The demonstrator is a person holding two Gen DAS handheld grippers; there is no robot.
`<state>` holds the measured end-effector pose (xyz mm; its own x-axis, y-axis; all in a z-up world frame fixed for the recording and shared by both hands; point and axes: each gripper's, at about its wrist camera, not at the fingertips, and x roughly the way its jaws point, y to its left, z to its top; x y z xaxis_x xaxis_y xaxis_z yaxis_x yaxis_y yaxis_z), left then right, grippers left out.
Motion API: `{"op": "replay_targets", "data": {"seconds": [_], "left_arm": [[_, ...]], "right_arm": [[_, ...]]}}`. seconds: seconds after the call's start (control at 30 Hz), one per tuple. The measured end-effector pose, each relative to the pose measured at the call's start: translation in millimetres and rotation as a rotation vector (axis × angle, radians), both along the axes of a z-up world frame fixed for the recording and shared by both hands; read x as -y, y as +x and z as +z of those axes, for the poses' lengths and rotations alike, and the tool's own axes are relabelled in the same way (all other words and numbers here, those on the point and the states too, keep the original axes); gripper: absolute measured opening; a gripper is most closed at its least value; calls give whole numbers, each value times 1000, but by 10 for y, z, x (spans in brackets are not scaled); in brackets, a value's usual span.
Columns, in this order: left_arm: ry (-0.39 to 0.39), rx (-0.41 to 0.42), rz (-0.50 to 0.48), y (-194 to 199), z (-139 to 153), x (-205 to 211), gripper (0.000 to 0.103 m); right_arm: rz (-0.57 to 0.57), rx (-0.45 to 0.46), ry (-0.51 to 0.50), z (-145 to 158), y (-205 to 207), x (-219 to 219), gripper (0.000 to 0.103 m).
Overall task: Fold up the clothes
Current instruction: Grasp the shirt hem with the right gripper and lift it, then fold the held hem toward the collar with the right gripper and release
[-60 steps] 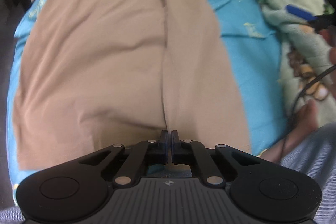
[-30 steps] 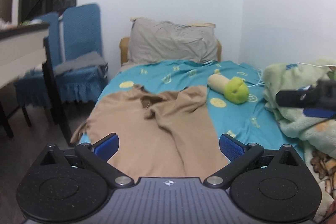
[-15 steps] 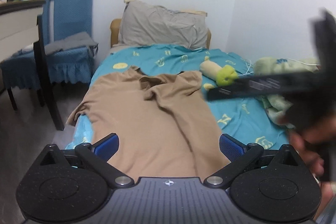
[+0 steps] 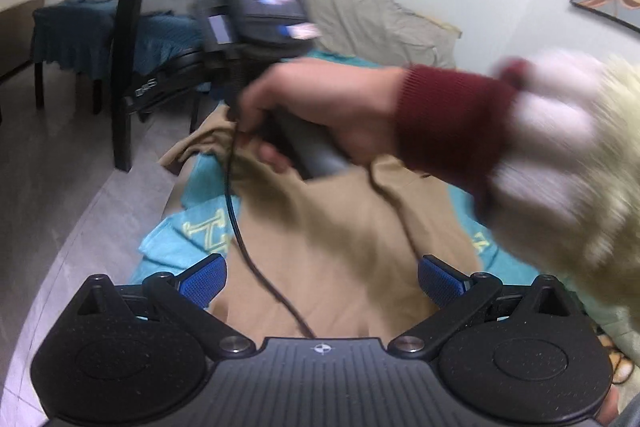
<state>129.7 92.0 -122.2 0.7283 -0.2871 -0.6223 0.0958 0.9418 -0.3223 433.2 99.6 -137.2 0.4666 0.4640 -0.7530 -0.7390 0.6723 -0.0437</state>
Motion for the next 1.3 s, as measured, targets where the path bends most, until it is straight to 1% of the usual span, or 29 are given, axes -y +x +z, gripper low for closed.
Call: {"op": "replay_targets", "data": {"seconds": [0.03, 0.13, 0.2, 0.23, 0.27, 0.33, 0.37, 0.4, 0.43, 0.47, 0.53, 0.57, 0.6, 0.67, 0.77, 0.83, 0.9, 0.97, 1.1, 1.17, 1.23, 1.27, 1.3], "left_arm": [[-8, -8, 0, 18, -28, -21, 103], [-33, -15, -17, 64, -109, -44, 103], [-44, -34, -18, 115, -160, -63, 103], [-49, -44, -19, 140, -186, -72, 103], [-57, -53, -17, 160, -207, -88, 103], [-83, -62, -5, 179, -227, -139, 103], [-92, -66, 2, 186, -238, -162, 103], [-98, -70, 9, 192, -251, -182, 103], [-101, -74, 17, 195, -262, -198, 103], [-102, -77, 25, 196, -271, -209, 103], [-105, -68, 24, 175, -258, -211, 103], [-116, -55, 5, 155, -241, -203, 103], [-142, -35, -35, 128, -217, -189, 103], [-187, 16, -114, 58, -154, -129, 103], [-188, 79, -186, -44, -70, -21, 103], [-180, 108, -224, -102, -29, 47, 103], [-173, 113, -241, -114, -27, 105, 103], [-167, 109, -252, -110, -38, 160, 103], [-153, 100, -267, -92, -67, 272, 103], [-142, 86, -259, -46, -109, 334, 103], [-131, 69, -247, 16, -155, 388, 103], [-126, 61, -241, 46, -179, 415, 103], [-121, 55, -237, 86, -205, 434, 103]], "right_arm": [[19, -3, -36, -111, 64, -131, 97], [78, 14, -193, -460, 164, -452, 97], [111, 30, -307, -664, 206, -615, 85], [112, 37, -345, -728, 225, -645, 80], [114, 45, -384, -791, 244, -675, 72], [117, 59, -461, -918, 283, -735, 62], [113, 69, -490, -960, 300, -755, 46], [95, 84, -495, -950, 313, -747, 19], [67, 97, -483, -907, 328, -717, 13], [38, 113, -451, -825, 332, -677, 12], [-11, 164, -358, -555, 324, -544, 11], [-35, 193, -310, -410, 323, -470, 11], [-67, 220, -261, -252, 322, -376, 10], [-163, 266, -154, 107, 324, -111, 10], [-328, 320, 17, 556, 302, 491, 10], [-463, 316, 121, 735, 270, 995, 10], [-596, 292, 200, 767, 226, 1526, 10], [-711, 238, 268, 670, 162, 2043, 10], [-903, 104, 378, 296, 22, 2883, 11], [-945, 18, 462, 98, -43, 3168, 13], [-939, -39, 554, 4, -132, 3349, 14], [-918, -50, 579, -7, -166, 3376, 21], [-897, -49, 595, -10, -194, 3387, 38]]}}
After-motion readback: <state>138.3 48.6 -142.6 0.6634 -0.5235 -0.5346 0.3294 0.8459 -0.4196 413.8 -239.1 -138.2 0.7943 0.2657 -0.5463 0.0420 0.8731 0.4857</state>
